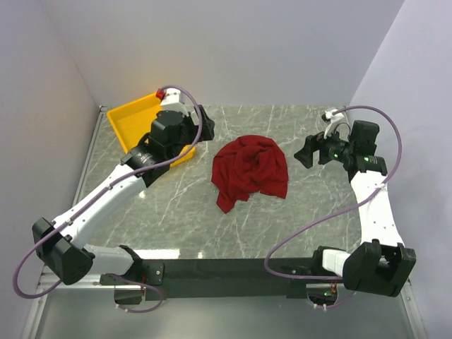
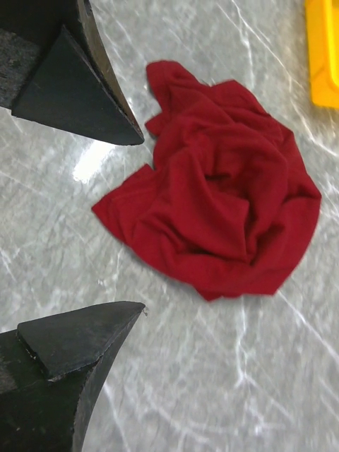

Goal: Fold and stack the t-shirts
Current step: Move the tshirt to the center of the board

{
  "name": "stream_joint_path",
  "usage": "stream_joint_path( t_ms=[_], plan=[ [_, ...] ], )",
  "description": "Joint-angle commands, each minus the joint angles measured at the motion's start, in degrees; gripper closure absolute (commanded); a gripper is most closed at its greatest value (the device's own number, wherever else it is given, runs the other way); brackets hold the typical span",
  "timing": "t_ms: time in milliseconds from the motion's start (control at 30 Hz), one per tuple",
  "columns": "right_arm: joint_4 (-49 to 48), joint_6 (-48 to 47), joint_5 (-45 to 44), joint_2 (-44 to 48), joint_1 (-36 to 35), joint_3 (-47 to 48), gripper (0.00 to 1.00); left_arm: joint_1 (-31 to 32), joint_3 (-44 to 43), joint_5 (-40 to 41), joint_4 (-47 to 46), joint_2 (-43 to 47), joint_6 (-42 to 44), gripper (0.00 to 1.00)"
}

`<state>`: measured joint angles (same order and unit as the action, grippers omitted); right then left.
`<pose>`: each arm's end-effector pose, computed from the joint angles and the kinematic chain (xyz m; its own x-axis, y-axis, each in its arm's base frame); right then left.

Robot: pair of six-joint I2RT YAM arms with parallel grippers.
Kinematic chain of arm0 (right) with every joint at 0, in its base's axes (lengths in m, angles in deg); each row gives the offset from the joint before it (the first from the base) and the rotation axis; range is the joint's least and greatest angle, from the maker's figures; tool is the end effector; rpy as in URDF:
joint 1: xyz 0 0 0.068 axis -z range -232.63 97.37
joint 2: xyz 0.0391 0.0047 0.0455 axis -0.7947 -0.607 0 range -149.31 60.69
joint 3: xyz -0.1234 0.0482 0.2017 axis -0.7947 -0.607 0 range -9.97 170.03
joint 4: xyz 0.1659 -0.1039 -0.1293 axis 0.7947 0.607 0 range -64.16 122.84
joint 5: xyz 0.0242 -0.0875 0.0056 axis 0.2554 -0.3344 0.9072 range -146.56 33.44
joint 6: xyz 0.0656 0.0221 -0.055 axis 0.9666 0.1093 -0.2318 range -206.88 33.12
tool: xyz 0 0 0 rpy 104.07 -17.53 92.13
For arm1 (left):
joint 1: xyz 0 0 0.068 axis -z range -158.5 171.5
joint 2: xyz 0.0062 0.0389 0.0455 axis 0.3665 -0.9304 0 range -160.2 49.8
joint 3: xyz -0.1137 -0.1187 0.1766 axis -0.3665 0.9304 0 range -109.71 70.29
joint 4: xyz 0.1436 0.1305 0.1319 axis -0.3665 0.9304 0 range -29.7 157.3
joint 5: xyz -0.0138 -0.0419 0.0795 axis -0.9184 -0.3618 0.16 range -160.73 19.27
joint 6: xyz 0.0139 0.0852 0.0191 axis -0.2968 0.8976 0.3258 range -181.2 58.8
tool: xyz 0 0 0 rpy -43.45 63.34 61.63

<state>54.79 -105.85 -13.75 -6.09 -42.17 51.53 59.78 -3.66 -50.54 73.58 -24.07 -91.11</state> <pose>0.2638 0.0056 0.2918 -0.3867 -0.1710 -0.9062 -0.5765 0.8118 0.0928 0.2646 -0.1742 0.3623 -0.3138 -0.3484 -0.8832 0.1860 0.8897 -0.4170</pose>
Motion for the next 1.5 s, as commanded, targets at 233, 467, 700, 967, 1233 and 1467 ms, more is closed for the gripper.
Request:
stream_joint_path(
  t_ms=[233,467,700,967,1233,1467],
  plan=[
    [1.6,-0.8,1.6,-0.7,-1.4,2.0,0.04,-6.8,-2.8,-10.2,-0.5,-9.3,-7.4,0.08],
    [0.9,-0.6,1.3,-1.3,-1.7,0.8,0.05,-10.4,-10.8,-13.2,2.9,-21.3,-9.5,0.13],
    [0.7,0.0,1.5,-1.7,-2.1,0.7,0.05,-12.8,-22.5,-10.5,5.6,-39.5,-16.4,0.47],
    [0.4,-0.3,1.1,-0.5,-2.1,-0.8,0.05,-12.9,-37.5,0.4,16.3,-54.0,-16.4,0.81],
    [0.2,0.2,1.1,0.0,-2.1,-1.5,0.05,-14.1,-42.7,4.2,25.0,-60.7,-14.9,0.87],
    [0.1,0.2,1.2,-0.1,-2.1,-1.5,0.05,-16.0,-38.3,6.5,26.2,-59.5,-12.6,0.85]
  ],
)
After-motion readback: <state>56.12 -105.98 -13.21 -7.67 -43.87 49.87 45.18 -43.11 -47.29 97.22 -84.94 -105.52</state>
